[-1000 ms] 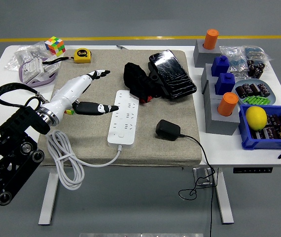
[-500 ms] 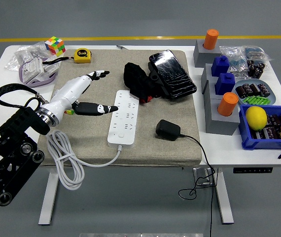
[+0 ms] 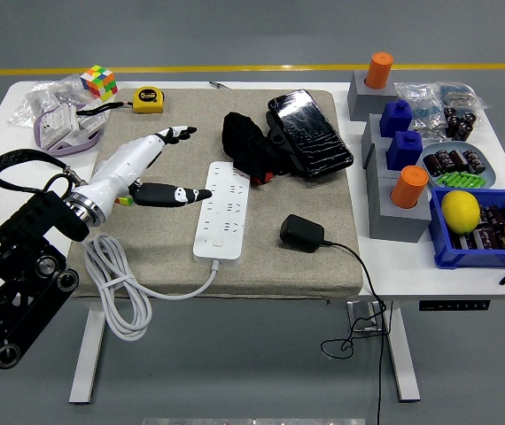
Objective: Pull the plug out and thorw away
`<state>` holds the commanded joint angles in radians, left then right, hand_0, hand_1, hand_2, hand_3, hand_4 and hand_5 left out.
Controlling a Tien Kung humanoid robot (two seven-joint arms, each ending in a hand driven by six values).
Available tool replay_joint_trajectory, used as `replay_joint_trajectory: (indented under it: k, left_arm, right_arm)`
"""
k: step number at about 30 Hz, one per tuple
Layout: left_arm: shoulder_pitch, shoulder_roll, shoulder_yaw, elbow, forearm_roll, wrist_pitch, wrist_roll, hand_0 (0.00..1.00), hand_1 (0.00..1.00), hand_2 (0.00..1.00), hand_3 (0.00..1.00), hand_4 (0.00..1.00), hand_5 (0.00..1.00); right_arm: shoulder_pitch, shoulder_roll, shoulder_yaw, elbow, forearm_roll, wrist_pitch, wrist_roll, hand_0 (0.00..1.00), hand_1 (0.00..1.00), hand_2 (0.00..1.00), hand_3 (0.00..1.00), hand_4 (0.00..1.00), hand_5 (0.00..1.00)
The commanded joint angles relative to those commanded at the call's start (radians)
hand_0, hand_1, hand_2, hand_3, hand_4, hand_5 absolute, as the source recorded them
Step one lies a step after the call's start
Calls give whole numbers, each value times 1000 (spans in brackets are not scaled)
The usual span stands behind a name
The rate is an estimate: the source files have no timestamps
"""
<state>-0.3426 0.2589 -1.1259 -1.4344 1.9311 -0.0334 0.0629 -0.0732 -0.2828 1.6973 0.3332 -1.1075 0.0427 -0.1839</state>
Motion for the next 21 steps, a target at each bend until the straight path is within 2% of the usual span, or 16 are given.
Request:
replay_joint_trajectory:
  k: [21]
  left_arm:
    - [-12,-4,7,-1,-18,-4,4,861,869,900,914,998,499]
  right_arm:
    - [-1,-2,-2,-2,2,-7,-1,571,660,665,577,995,475]
